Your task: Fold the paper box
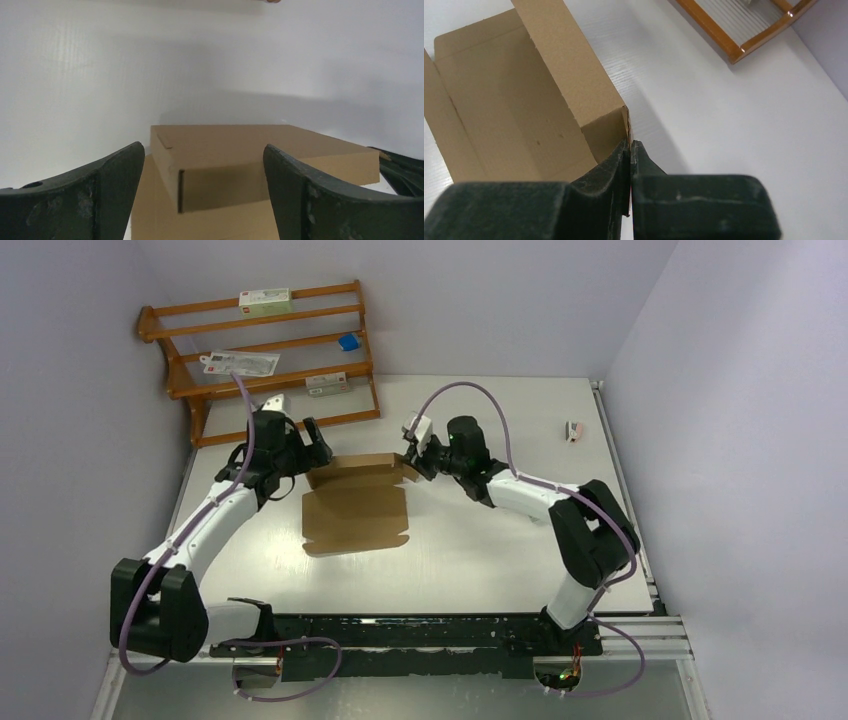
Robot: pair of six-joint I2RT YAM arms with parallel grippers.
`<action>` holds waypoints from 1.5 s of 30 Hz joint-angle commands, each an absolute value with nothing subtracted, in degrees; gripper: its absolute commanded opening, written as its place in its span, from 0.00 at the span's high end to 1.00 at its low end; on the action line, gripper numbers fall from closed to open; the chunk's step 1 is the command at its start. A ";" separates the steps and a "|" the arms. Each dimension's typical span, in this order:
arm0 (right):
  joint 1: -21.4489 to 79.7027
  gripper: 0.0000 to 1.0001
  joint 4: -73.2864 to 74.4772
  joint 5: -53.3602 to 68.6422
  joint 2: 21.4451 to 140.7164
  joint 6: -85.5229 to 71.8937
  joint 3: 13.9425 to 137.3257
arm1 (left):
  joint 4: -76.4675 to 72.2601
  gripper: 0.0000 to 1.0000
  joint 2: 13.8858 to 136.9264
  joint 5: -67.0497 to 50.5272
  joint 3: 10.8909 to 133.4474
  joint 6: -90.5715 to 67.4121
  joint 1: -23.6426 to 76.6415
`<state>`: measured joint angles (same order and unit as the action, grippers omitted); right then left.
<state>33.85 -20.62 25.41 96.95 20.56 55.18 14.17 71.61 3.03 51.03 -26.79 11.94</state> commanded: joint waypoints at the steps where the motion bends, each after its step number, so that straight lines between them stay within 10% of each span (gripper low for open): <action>1: 33.32 0.92 -20.01 29.72 99.02 22.16 58.73 | 7.41 0.08 72.92 -4.16 48.16 -27.80 11.01; 31: 25.50 0.45 -23.37 37.33 94.04 14.58 56.45 | 28.38 0.11 82.56 11.24 69.58 -13.48 29.98; 45: 21.08 0.42 -29.24 33.22 97.80 10.73 54.22 | 26.96 0.14 84.64 14.78 68.27 -13.21 30.93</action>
